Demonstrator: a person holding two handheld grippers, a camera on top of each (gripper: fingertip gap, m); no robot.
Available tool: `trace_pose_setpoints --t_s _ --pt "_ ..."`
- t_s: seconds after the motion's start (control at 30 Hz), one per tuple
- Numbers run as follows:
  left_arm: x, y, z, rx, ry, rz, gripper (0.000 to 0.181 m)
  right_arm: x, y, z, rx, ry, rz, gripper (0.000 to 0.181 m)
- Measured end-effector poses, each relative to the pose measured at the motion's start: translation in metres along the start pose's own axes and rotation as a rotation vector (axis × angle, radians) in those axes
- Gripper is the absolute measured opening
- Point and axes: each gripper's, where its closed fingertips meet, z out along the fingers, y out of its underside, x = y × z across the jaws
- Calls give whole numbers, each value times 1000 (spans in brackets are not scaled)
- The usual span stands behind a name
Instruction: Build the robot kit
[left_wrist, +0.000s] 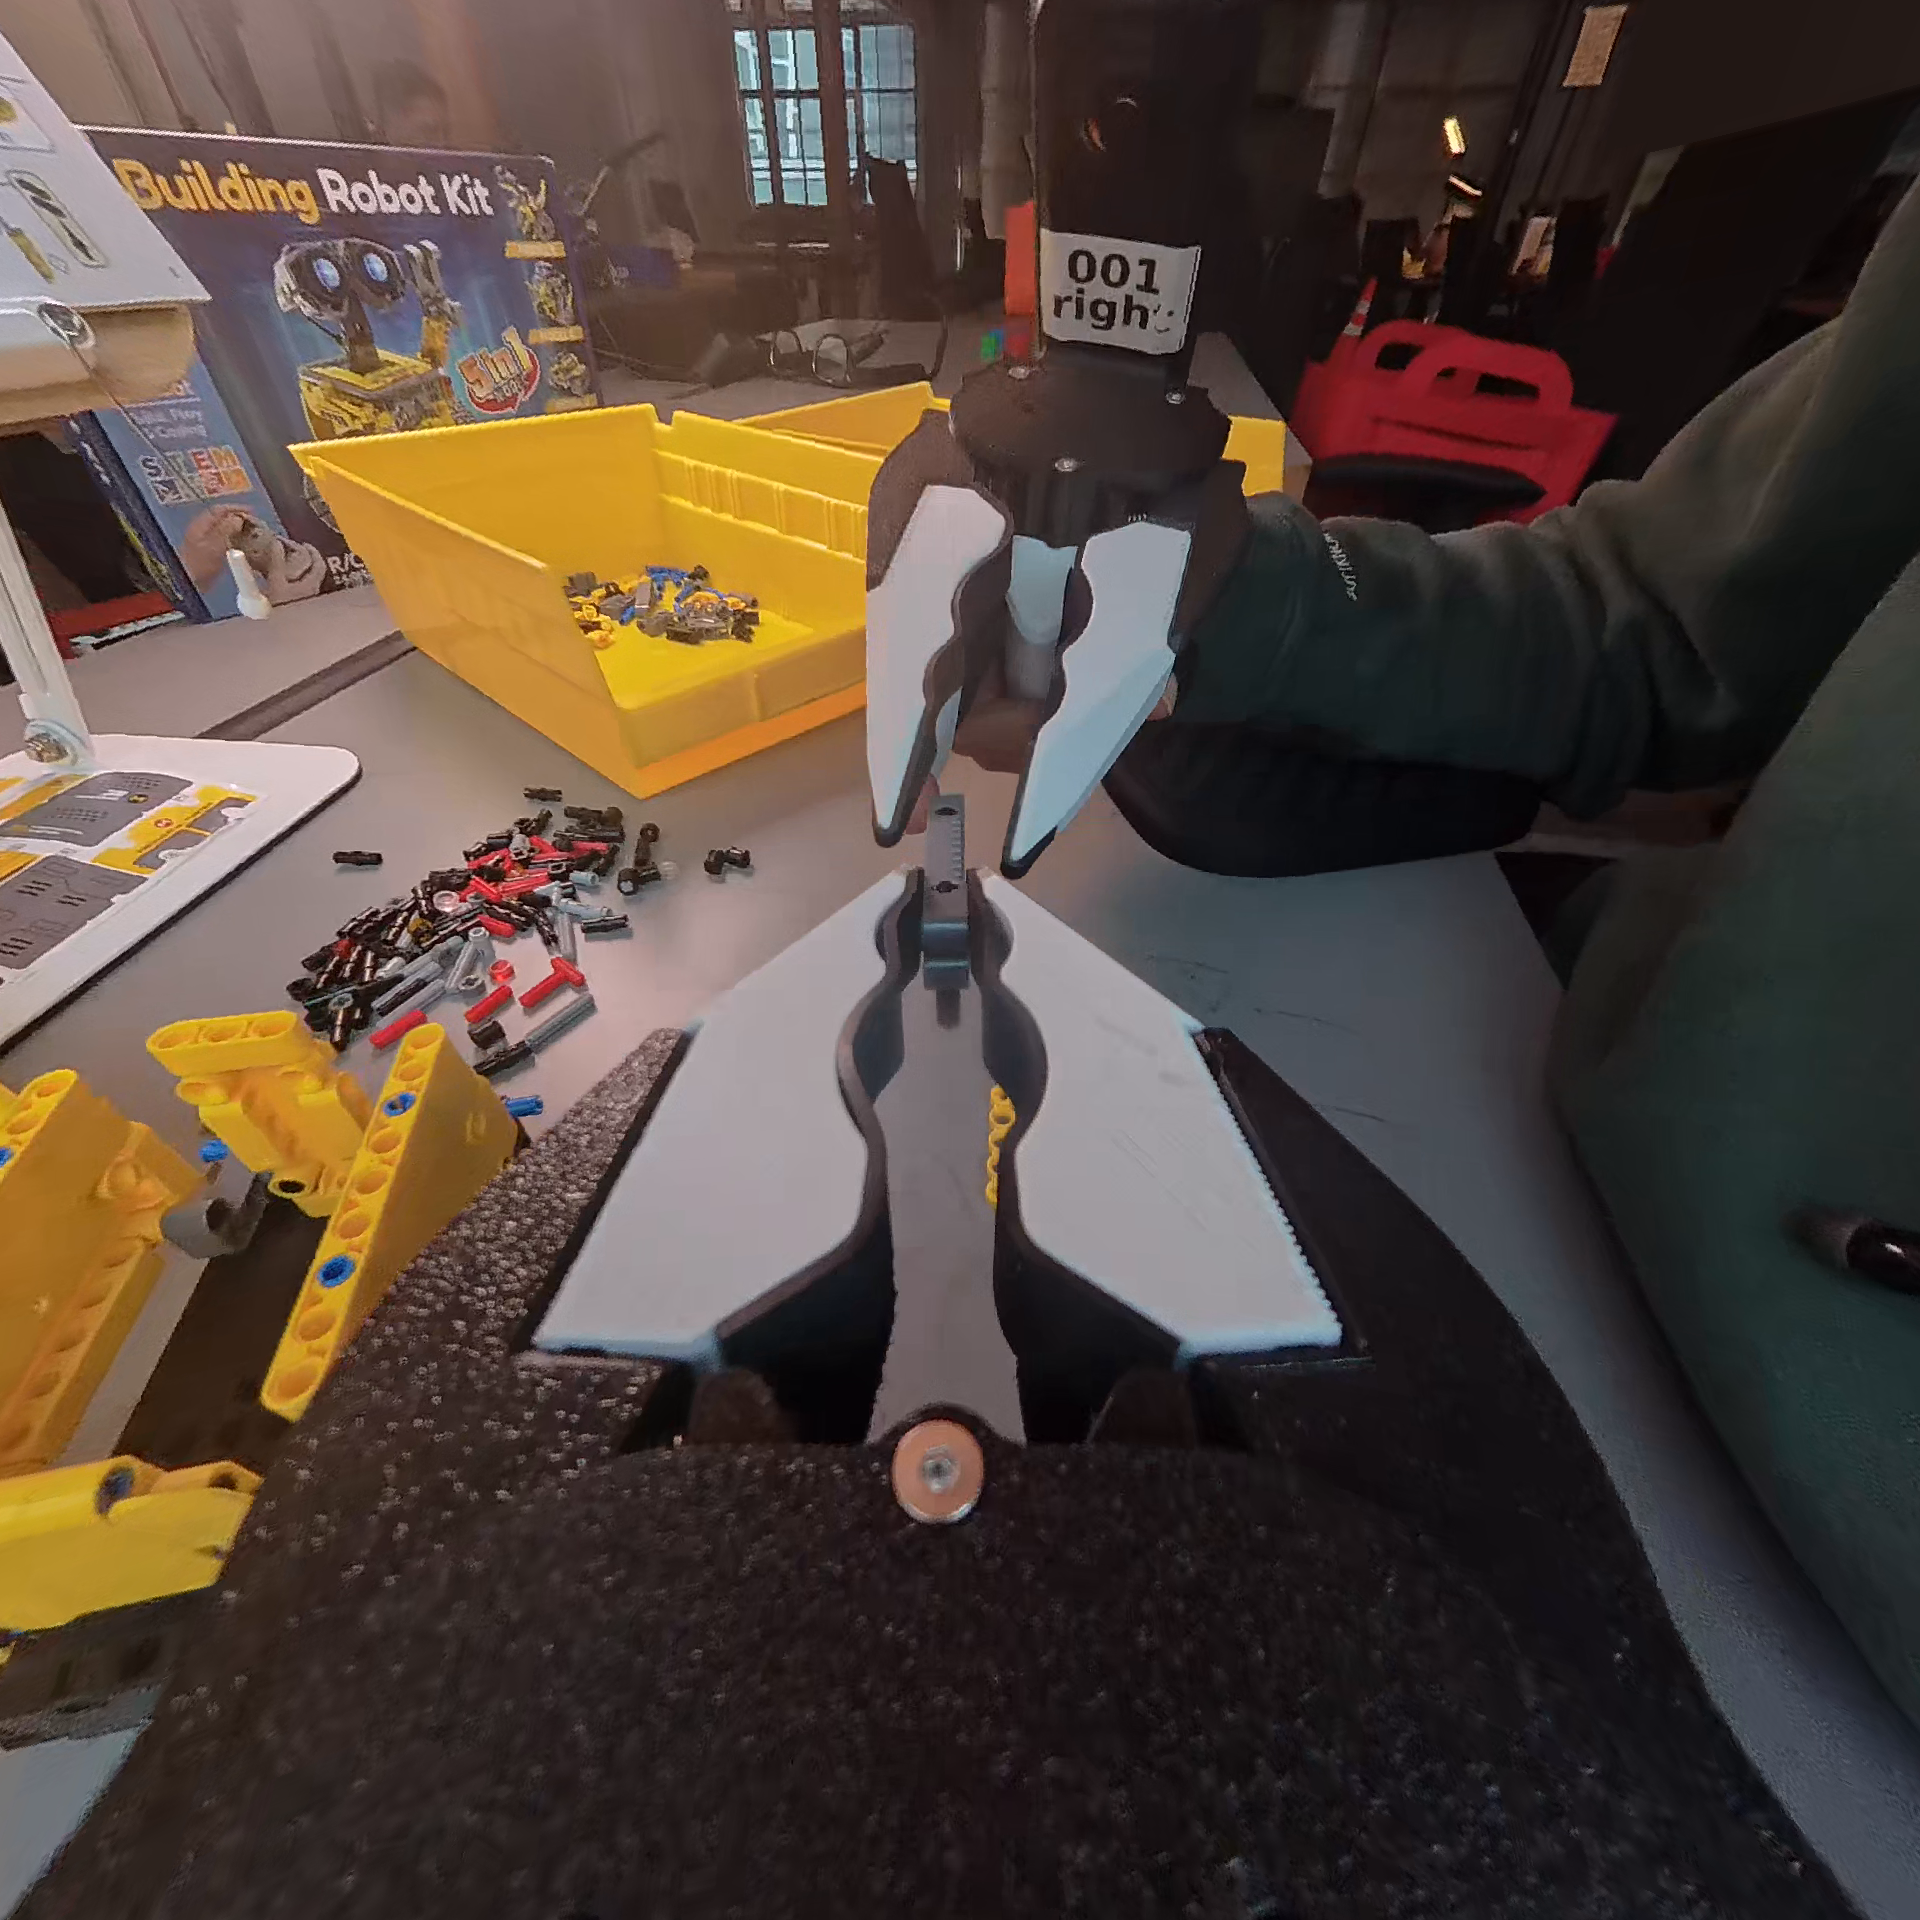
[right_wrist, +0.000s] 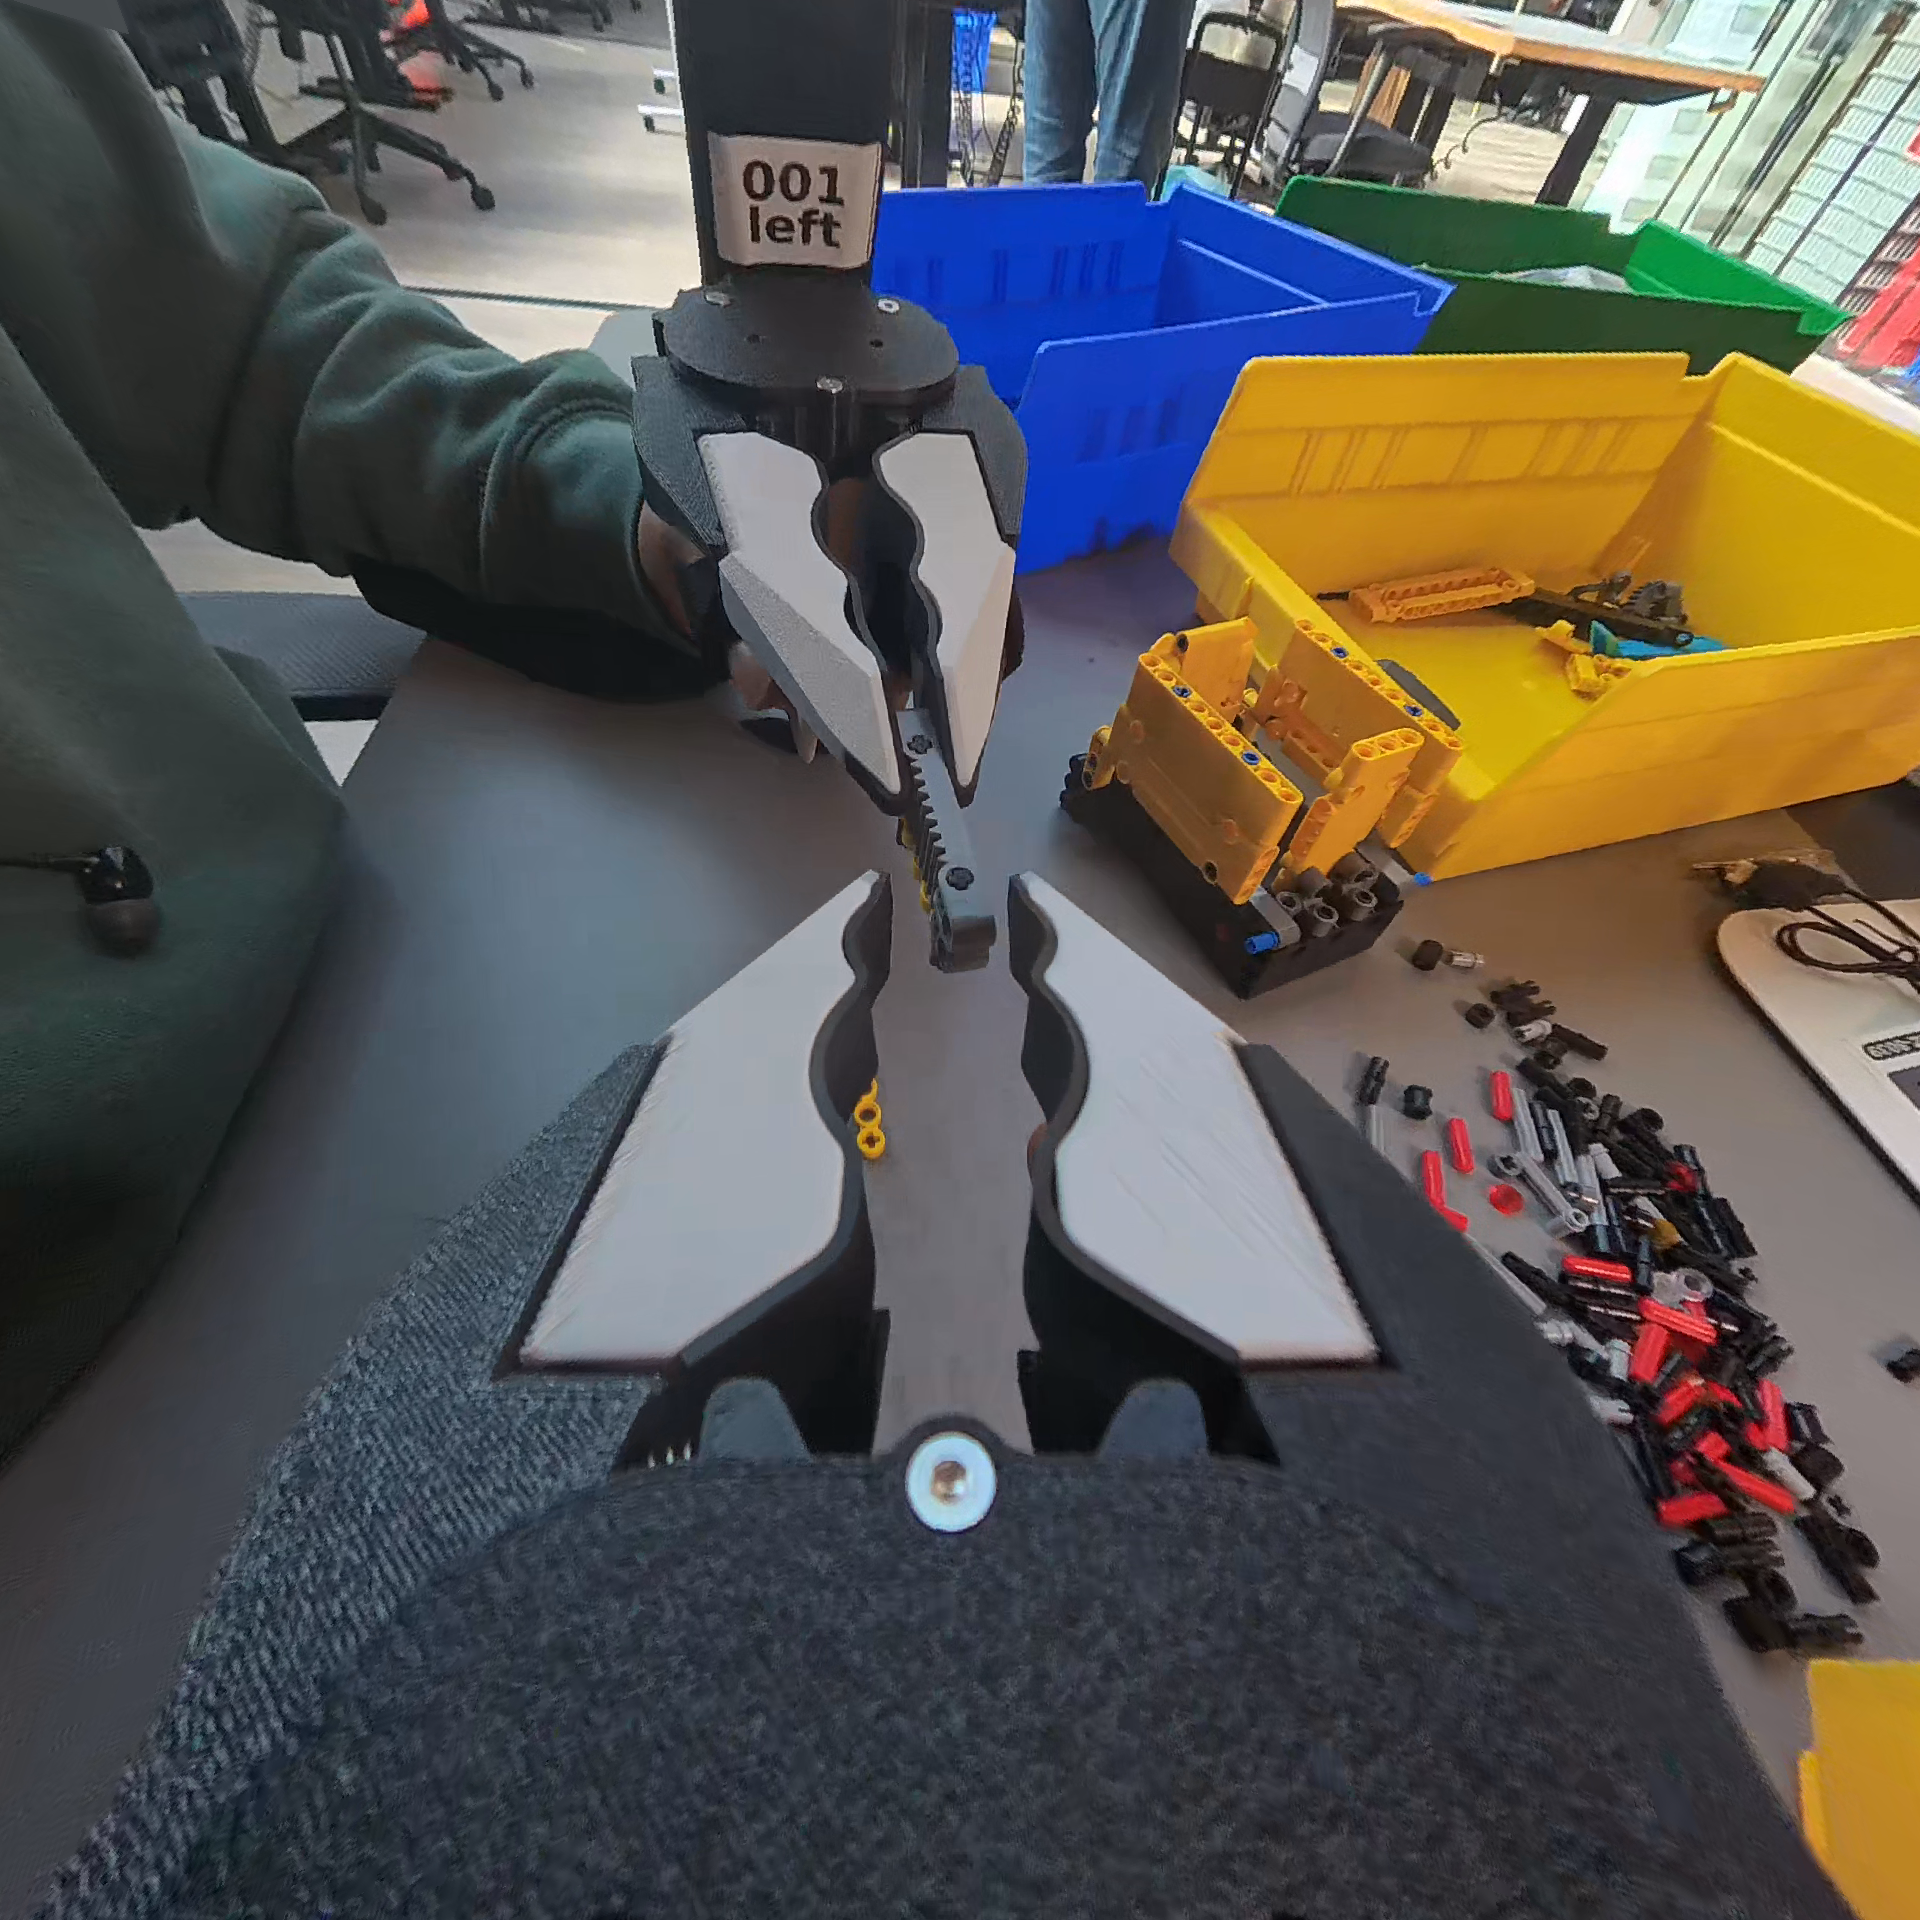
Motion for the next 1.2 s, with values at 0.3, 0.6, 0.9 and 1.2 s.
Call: trace_pose_setpoints --t_s 0.3,0.6,0.9,1.2 --pt "1 4 1 -24 11 -10 6 -1 6 2 -19 -16 2 15" --pt "-1 53 -1 -354 59 -68 8 -7 32 4 -171 -76 43 7" --pt "10 88 -1 -556 104 -87 7 -18 63 17 -295 -163 120 7" --pt "13 87 -1 -558 106 -82 9 -20 67 19 -303 -177 130 8"
